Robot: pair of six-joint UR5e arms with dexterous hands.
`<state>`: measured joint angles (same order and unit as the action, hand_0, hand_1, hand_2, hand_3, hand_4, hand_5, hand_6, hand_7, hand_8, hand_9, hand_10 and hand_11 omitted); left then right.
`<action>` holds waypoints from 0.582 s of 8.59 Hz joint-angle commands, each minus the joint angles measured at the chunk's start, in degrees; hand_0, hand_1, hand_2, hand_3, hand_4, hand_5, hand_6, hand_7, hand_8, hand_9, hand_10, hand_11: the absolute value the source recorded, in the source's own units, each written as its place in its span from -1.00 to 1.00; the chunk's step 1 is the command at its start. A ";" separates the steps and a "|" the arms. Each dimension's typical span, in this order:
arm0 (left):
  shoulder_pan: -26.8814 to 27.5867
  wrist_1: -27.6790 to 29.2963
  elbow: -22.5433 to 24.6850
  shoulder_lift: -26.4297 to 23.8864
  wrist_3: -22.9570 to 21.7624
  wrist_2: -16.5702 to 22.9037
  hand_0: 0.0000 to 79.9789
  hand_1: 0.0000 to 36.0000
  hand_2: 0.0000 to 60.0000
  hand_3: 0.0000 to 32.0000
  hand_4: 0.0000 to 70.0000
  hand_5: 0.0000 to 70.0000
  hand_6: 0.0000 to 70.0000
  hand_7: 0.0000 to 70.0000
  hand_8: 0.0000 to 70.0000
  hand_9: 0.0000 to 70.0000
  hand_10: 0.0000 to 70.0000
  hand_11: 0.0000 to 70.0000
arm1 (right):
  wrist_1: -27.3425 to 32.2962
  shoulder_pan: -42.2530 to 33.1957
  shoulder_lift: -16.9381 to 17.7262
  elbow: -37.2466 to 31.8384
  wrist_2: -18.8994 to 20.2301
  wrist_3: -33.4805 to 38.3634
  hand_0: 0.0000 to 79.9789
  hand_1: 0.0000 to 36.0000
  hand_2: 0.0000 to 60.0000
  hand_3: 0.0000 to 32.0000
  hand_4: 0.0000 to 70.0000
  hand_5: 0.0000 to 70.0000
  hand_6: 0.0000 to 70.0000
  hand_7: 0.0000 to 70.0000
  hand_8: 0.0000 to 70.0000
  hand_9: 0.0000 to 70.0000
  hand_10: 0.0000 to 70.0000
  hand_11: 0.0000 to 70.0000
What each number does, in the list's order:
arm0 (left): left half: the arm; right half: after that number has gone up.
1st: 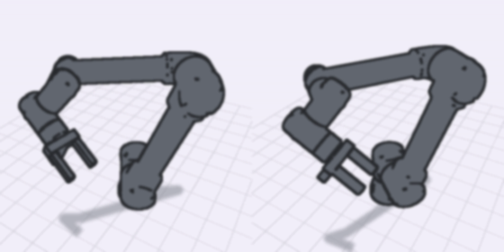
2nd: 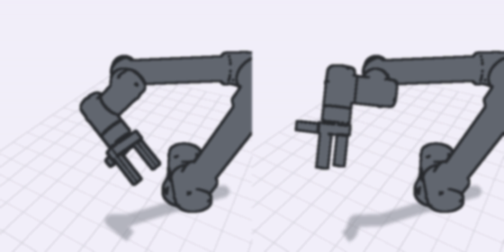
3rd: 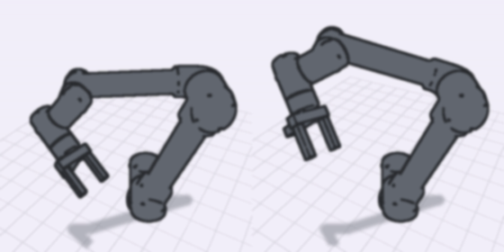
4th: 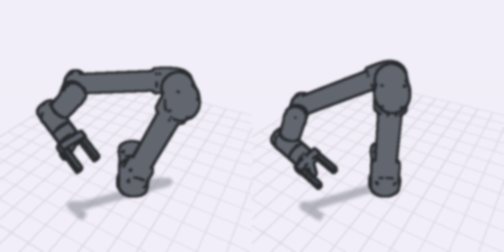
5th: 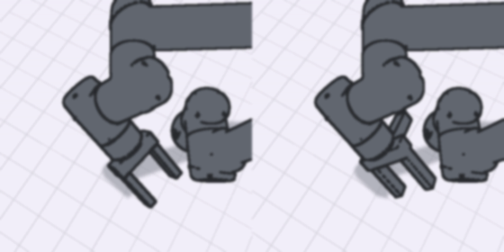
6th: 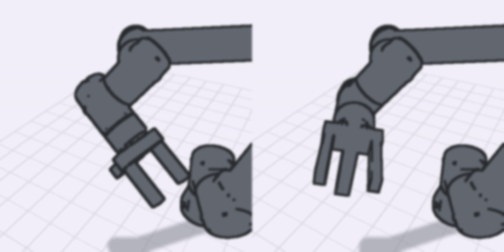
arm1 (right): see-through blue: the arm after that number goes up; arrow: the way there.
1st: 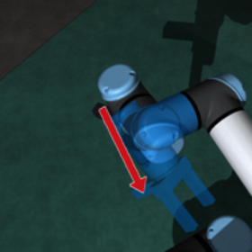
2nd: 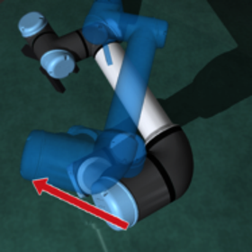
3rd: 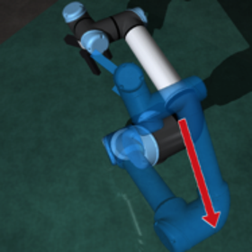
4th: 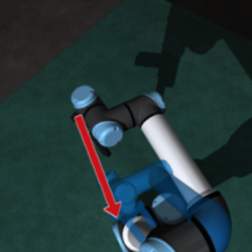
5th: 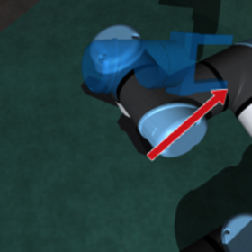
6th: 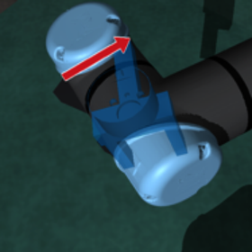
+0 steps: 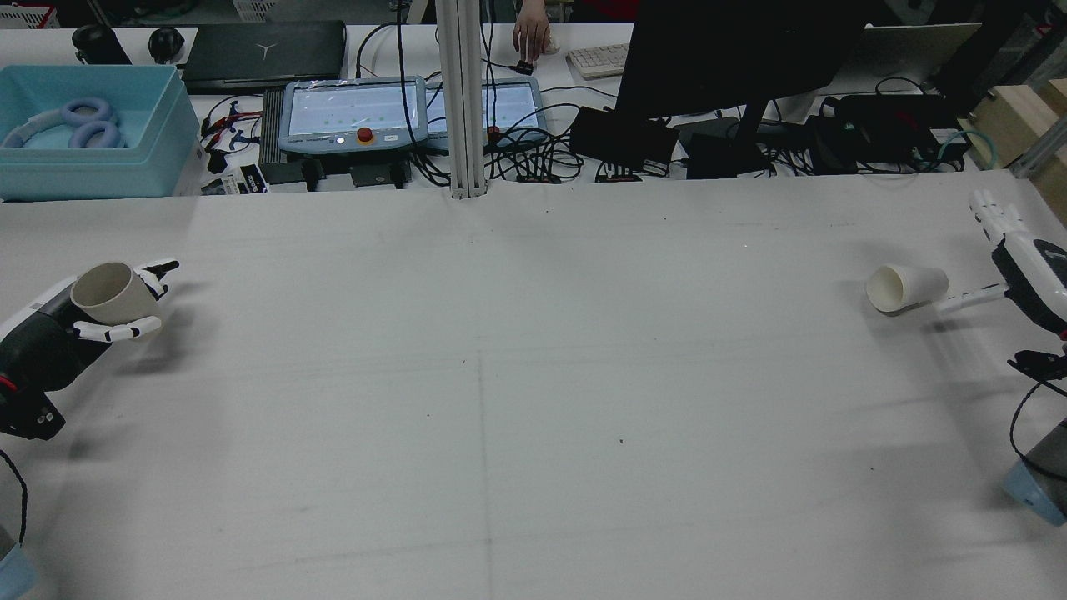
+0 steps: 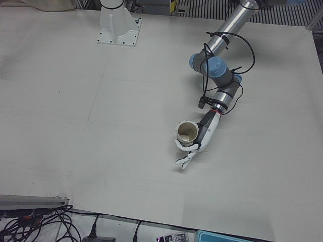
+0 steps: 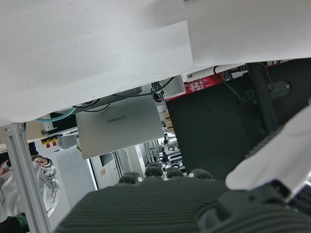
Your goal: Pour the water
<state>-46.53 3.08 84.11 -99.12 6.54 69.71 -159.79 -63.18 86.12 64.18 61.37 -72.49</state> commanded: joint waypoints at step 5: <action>-4.19 4.65 -6.42 1.90 2.59 0.17 0.44 -0.05 -0.71 -1.00 0.77 1.00 -0.63 -0.52 -0.79 -0.88 -0.91 -0.85 | -0.09 -0.28 5.11 0.16 0.60 12.90 -0.91 -1.00 -1.00 -0.78 -1.00 -1.00 -1.00 -1.00 -0.75 -0.99 -1.00 -1.00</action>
<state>-50.43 6.26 78.71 -98.68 7.29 69.99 -159.87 -63.40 90.64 64.27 61.86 -60.17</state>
